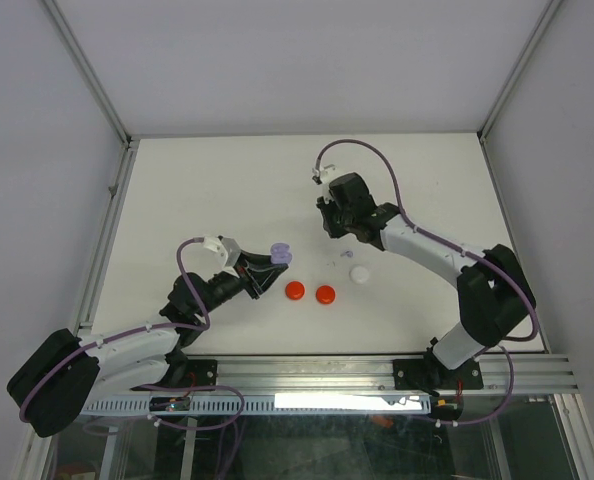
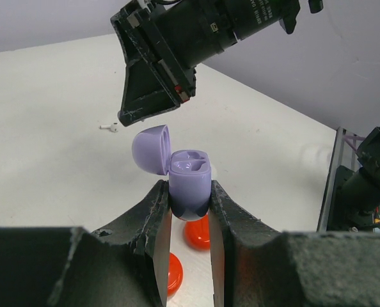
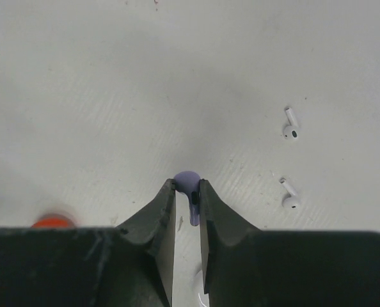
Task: Insert the wireless bluetooth earbuds into the charging case
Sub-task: Pick up the earbud from the center of the board.
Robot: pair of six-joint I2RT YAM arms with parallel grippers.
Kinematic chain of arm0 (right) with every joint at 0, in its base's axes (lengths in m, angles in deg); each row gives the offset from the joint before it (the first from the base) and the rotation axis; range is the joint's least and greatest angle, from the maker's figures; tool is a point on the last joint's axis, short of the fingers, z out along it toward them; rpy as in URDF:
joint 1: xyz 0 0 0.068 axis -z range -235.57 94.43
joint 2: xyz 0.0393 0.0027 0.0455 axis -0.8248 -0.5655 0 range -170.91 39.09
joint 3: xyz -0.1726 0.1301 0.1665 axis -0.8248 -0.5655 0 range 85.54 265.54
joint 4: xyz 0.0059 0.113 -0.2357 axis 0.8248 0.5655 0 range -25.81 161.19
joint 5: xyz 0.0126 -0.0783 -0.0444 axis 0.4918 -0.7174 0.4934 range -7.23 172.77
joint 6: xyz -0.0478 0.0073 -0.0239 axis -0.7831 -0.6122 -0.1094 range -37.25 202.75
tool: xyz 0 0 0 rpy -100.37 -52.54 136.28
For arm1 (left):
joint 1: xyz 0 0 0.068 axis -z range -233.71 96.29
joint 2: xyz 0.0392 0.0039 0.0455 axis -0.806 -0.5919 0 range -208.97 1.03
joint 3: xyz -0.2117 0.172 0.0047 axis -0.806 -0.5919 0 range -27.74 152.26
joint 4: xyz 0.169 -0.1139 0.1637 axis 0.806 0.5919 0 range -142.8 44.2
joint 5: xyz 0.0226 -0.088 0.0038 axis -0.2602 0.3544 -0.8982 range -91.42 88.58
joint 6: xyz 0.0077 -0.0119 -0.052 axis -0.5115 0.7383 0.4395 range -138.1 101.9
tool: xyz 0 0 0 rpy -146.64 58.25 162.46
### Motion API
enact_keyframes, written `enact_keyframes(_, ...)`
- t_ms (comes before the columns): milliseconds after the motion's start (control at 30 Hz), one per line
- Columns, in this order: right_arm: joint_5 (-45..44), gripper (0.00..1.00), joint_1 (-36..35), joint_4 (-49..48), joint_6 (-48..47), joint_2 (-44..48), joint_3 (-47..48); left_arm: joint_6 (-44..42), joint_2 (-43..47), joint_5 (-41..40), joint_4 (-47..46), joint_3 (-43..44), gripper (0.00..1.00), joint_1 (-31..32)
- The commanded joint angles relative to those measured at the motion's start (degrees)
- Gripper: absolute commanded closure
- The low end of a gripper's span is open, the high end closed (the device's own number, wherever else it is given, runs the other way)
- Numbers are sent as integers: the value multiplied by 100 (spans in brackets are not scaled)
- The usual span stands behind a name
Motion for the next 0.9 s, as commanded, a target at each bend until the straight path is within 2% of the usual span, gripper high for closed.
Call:
enact_keyframes(0,478,85,-49,-125,263,220,-87,-75,77,4,-485,-58,100,-20)
enact_keyframes(500,243,81,-380,467,739,-962,76,48,193,-205,-195,-37,100,-24)
enact_keyframes(867,-31,74,-437,1265,776,-1241,271,24,388,-300,82,-32,100,-24)
